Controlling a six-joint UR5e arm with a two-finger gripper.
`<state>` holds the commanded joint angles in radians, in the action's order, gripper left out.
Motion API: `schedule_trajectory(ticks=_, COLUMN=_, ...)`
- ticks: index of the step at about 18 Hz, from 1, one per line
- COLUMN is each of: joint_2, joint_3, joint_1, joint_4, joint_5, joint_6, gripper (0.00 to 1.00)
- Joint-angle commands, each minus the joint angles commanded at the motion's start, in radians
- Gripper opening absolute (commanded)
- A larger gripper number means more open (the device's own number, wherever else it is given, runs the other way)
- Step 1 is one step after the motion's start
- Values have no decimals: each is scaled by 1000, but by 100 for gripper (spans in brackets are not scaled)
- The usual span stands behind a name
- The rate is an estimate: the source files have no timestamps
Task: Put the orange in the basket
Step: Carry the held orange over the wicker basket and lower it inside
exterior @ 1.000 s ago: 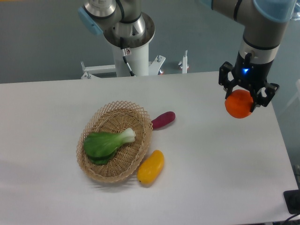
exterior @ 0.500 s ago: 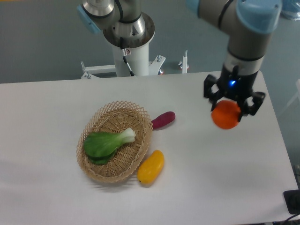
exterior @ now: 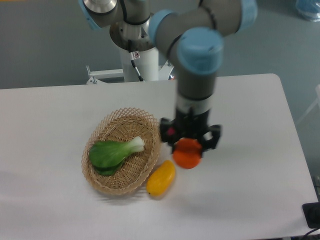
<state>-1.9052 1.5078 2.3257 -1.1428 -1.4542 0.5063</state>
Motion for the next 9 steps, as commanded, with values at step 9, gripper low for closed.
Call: schedule_trajectory(ticks=9, joint_2=-117, joint_3=46, joint_1=-129, joint_4=40, joint_5=-11, joint_6=8, gripper=62)
